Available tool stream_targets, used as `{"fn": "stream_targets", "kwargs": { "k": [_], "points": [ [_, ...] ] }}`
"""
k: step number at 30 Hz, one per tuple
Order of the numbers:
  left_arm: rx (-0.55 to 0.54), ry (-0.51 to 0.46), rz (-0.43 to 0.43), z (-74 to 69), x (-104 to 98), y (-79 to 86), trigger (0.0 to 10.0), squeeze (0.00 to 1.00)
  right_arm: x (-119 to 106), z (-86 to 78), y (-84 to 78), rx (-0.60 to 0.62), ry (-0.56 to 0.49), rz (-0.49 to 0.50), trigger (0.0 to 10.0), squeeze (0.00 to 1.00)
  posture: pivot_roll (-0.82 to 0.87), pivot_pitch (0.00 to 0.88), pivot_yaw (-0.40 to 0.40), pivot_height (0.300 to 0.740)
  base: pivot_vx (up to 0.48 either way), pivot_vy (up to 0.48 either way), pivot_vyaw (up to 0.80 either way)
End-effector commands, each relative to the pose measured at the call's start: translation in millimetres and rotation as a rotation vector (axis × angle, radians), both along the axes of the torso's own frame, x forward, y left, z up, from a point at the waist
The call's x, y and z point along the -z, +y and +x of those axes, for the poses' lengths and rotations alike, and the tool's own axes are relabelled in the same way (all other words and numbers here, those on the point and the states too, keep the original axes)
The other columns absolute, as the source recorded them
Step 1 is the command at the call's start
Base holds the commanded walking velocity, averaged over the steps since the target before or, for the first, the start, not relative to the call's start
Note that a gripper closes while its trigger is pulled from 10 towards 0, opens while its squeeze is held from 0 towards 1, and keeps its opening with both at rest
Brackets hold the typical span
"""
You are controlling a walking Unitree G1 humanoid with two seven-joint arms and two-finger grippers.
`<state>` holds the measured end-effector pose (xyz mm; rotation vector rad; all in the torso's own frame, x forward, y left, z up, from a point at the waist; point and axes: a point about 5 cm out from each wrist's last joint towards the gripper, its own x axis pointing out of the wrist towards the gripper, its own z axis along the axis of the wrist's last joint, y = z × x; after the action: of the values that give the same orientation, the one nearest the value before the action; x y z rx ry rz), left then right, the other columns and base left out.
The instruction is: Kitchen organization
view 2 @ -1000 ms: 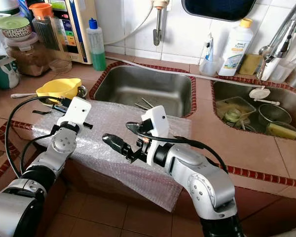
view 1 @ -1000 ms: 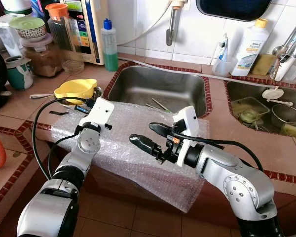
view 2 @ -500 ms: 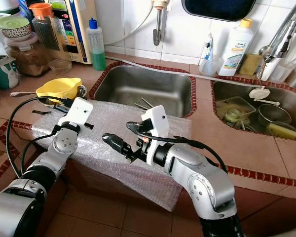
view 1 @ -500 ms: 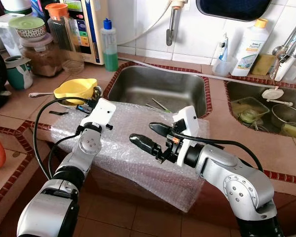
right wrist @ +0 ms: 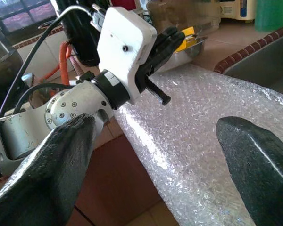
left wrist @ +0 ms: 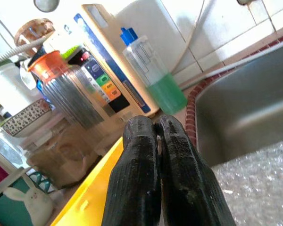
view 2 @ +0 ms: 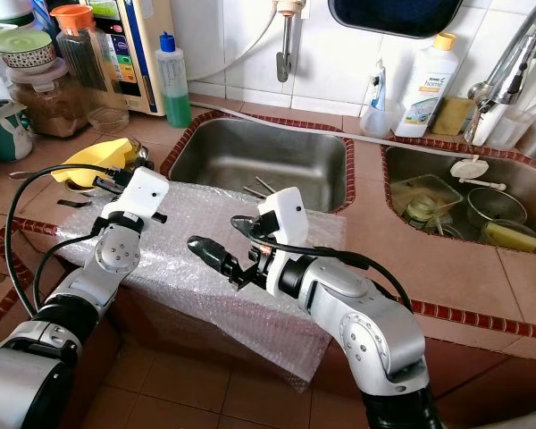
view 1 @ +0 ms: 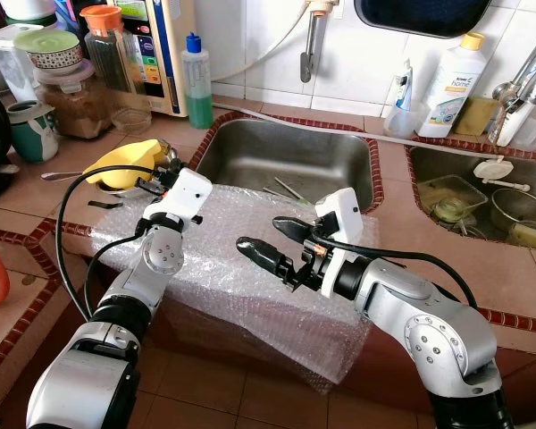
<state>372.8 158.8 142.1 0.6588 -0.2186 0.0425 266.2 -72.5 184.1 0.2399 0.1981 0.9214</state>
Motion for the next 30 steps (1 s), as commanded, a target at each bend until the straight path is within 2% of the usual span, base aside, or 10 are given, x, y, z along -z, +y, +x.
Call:
{"fn": "stream_targets", "kwargs": {
  "k": [1,5,10,15,19,20,22,25,30],
  "points": [
    [0.008,-0.044,0.016,2.1,-10,-3.1,0.0,0.00,-3,3.1,-2.5,0.018,-0.015,-0.004,10.0,0.00,-0.02,0.000,-0.029,0.740,0.000,0.000,0.00],
    [0.027,-0.068,0.021,1.8,-15,-7.9,0.0,0.00,-3,4.9,-3.4,0.035,-0.017,-0.004,10.0,0.00,-0.02,0.000,-0.030,0.740,0.000,0.000,0.00],
    [0.088,-0.148,0.044,-2.7,-25,-20.3,0.0,0.00,-5,9.8,-5.9,0.074,-0.029,0.006,10.0,0.00,-0.01,0.000,-0.034,0.740,0.000,0.000,0.00],
    [0.174,-0.241,0.077,-13.6,-34,-36.0,0.0,0.00,-7,23.0,-14.5,0.190,-0.029,0.027,10.0,0.00,0.00,0.000,-0.041,0.740,0.000,0.000,0.00],
    [0.306,-0.314,0.155,-31.0,-32,-51.6,0.0,0.00,-10,44.2,-32.8,0.340,0.007,0.086,10.0,0.00,0.02,0.000,-0.050,0.740,0.000,0.000,0.00],
    [0.306,-0.314,0.155,-31.0,-32,-51.6,0.0,0.00,-10,44.2,-32.8,0.340,0.007,0.086,10.0,0.00,0.02,0.000,-0.050,0.740,0.000,0.000,0.00],
    [0.364,-0.330,0.188,-39.6,-30,-58.5,0.0,0.00,-15,58.2,-47.1,0.420,0.031,0.129,10.0,0.00,0.03,0.000,-0.053,0.740,0.000,0.000,0.00],
    [0.435,-0.343,0.240,-48.7,-26,-64.8,0.0,0.00,-23,70.8,-60.5,0.473,0.025,0.156,10.0,0.00,0.03,0.000,-0.057,0.740,0.000,0.000,0.00],
    [0.486,-0.347,0.289,-54.4,-21,-65.5,0.0,0.00,-36,85.2,-74.8,0.530,0.008,0.191,10.0,0.00,0.03,0.000,-0.059,0.740,0.000,0.000,0.00]
  ]
}}
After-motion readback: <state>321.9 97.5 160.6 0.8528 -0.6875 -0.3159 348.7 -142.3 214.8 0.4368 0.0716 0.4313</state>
